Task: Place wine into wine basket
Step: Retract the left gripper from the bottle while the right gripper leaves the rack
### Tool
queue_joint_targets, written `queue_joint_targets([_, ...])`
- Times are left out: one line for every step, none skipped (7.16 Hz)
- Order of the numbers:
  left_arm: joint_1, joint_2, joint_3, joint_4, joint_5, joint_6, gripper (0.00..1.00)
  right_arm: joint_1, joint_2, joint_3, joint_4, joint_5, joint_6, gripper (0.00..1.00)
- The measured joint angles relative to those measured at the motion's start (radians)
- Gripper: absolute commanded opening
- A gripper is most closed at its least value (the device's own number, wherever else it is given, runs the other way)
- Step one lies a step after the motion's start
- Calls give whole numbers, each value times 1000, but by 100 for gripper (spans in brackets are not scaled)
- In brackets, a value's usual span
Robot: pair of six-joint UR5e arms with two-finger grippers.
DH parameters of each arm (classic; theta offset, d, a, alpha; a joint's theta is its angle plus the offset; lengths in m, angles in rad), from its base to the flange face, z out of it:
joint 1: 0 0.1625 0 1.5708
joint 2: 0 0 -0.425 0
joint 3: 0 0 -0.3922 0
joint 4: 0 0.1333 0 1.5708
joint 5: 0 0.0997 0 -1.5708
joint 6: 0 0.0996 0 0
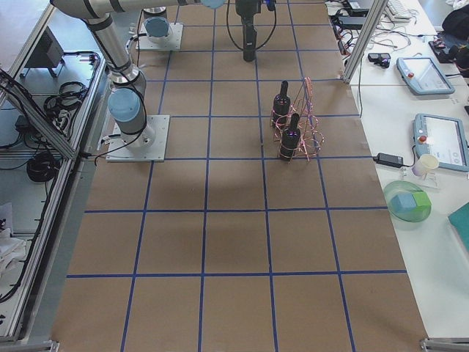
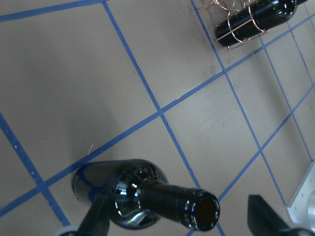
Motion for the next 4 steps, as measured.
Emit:
queue_joint_targets([3,15,39,-46,73,-48,100,1,3,0,0,0,0,100])
queue_joint_targets([6,36,71,-81,185,-83,100,1,5,0,1,1,5,100])
queue_joint_targets([6,67,104,-112,288,-136,100,1,7,0,3,-1,9,100])
queue_joint_targets([6,105,150,-167,355,-230,100,1,8,0,0,0,6,100])
